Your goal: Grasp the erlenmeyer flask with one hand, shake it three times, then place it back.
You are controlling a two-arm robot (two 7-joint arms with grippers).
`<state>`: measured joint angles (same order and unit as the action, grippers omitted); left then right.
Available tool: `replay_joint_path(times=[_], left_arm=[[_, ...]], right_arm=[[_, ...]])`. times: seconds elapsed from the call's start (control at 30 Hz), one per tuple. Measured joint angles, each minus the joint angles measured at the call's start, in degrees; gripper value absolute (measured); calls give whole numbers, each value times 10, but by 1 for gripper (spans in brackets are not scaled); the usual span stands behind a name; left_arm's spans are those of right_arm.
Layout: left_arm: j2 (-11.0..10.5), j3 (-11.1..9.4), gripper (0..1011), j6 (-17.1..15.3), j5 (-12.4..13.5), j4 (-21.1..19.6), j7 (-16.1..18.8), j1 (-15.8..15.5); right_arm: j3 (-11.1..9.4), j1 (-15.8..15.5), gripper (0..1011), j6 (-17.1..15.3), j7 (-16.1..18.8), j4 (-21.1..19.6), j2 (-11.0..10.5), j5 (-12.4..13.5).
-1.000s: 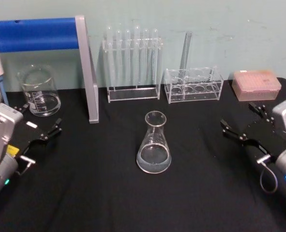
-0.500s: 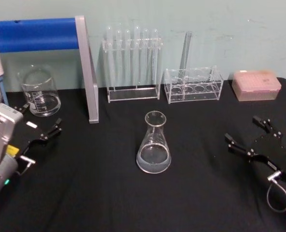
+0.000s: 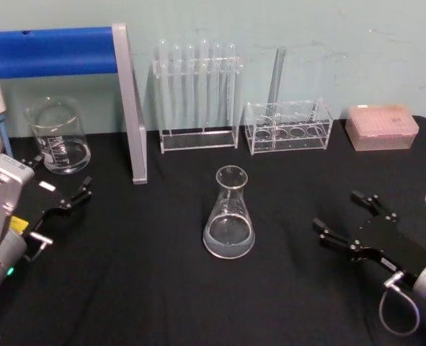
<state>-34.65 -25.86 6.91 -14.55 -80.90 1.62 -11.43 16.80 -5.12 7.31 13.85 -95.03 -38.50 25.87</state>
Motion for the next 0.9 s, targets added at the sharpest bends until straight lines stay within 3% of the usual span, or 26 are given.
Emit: replay_joint_path(times=[0.63, 0.9], left_arm=[[0, 0, 1001, 0, 0, 0, 0, 0], [0, 0, 1001, 0, 0, 0, 0, 0]], right_arm=[[44, 55, 1002, -39, 84, 19, 54, -3], [59, 86, 1002, -42, 91, 42, 86, -29]])
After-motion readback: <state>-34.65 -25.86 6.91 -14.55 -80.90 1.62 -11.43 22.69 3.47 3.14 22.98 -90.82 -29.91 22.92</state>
